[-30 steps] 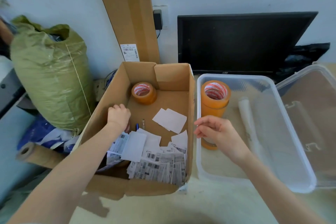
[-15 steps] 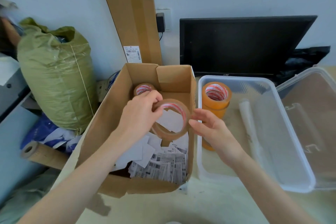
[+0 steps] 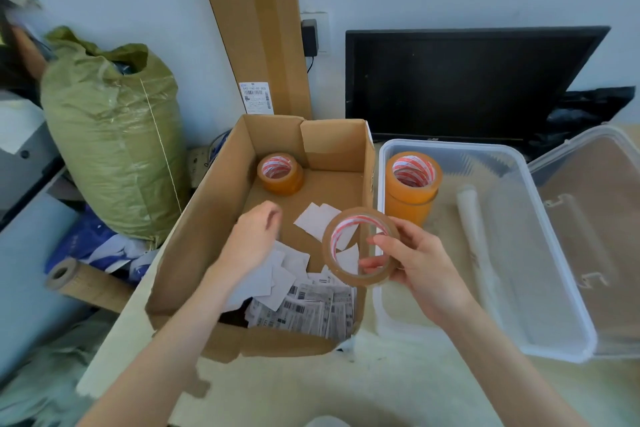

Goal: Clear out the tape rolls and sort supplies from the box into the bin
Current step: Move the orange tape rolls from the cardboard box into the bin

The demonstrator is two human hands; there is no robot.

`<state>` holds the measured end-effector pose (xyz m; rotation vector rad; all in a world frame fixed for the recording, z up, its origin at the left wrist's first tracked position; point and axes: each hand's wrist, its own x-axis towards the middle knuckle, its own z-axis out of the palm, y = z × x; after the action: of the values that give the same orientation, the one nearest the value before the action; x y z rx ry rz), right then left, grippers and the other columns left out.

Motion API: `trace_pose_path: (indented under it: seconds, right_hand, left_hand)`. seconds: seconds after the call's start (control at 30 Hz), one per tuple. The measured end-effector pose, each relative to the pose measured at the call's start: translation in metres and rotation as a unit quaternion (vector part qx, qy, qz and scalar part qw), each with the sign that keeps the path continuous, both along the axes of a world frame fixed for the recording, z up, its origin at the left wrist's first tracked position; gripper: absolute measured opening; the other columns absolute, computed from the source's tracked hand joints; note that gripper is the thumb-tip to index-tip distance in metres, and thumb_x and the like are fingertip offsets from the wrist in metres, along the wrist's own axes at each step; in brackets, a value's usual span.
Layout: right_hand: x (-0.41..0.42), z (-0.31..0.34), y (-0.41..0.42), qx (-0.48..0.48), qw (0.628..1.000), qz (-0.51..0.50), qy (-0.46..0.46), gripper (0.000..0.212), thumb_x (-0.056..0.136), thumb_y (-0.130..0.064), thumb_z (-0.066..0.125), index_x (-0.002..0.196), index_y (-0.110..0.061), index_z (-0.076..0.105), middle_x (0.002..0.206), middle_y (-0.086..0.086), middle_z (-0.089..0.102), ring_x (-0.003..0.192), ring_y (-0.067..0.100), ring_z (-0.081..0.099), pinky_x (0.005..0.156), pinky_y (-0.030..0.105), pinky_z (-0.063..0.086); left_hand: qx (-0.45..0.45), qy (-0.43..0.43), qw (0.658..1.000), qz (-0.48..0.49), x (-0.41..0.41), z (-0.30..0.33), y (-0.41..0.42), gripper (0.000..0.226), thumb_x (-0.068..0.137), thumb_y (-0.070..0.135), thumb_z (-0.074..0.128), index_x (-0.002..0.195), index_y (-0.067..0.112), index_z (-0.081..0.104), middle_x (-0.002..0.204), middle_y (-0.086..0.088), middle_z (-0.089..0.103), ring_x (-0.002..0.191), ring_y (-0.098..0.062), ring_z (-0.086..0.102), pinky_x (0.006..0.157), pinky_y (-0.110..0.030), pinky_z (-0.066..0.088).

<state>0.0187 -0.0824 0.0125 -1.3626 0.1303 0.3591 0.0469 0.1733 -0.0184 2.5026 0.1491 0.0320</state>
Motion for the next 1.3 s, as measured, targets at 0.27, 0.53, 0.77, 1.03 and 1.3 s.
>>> trace_pose_path:
  seconds: [0.27, 0.53, 0.77, 1.03, 1.3]
  right_hand:
    - [-0.005, -0.005, 0.003, 0.009, 1.000, 0.002, 0.007, 0.026, 0.091, -0.008, 0.060, 0.116, -0.014, 0.062, 0.090, 0.003, 0.075, 0.077, 0.031, 0.072, 0.068, 0.038, 0.057]
    - [-0.005, -0.008, 0.000, -0.005, 1.000, -0.017, 0.011, 0.027, 0.091, -0.009, 0.061, 0.118, -0.014, 0.061, 0.099, 0.007, 0.073, 0.078, 0.032, 0.072, 0.074, 0.042, 0.059]
    - [-0.003, -0.006, -0.006, -0.004, 1.000, -0.025, 0.015, 0.025, 0.091, -0.008, 0.061, 0.116, -0.012, 0.062, 0.097, 0.009, 0.073, 0.075, 0.030, 0.071, 0.069, 0.038, 0.058]
    - [0.001, -0.003, -0.015, -0.004, 0.999, -0.039, -0.003, 0.019, 0.091, -0.007, 0.059, 0.107, -0.014, 0.065, 0.087, 0.002, 0.072, 0.070, 0.025, 0.070, 0.061, 0.032, 0.055]
    - [0.022, -0.006, -0.048, -0.022, 0.996, -0.086, -0.002, 0.015, 0.095, -0.014, 0.056, 0.108, -0.010, 0.063, 0.093, 0.008, 0.072, 0.075, 0.029, 0.072, 0.062, 0.034, 0.056]
  left_hand:
    - [0.285, 0.267, 0.920, -0.031, -0.006, -0.073, 0.074, 0.045, 0.094, -0.005, 0.029, 0.136, 0.008, 0.038, 0.131, -0.012, 0.048, 0.112, -0.029, 0.054, 0.086, -0.036, 0.047]
    - [0.416, 0.268, 0.867, -0.052, -0.004, -0.088, 0.063, 0.031, 0.094, 0.004, 0.038, 0.124, 0.012, 0.045, 0.131, -0.008, 0.051, 0.119, -0.026, 0.050, 0.093, -0.037, 0.043]
    - [0.401, 0.206, 0.887, -0.097, 0.004, -0.068, 0.053, 0.024, 0.094, 0.003, 0.041, 0.115, 0.012, 0.037, 0.112, -0.010, 0.061, 0.095, -0.027, 0.062, 0.072, -0.035, 0.045]
    - [0.190, 0.100, 0.976, -0.032, 0.025, -0.004, 0.040, 0.036, 0.082, 0.041, 0.068, 0.101, 0.017, 0.050, 0.097, -0.002, 0.050, 0.086, -0.020, 0.054, 0.067, -0.030, 0.042]
    - [-0.094, -0.038, 0.993, 0.062, 0.022, 0.042, -0.015, 0.036, 0.089, 0.045, 0.058, 0.115, 0.020, 0.055, 0.101, 0.006, 0.058, 0.090, -0.012, 0.057, 0.068, -0.014, 0.044]
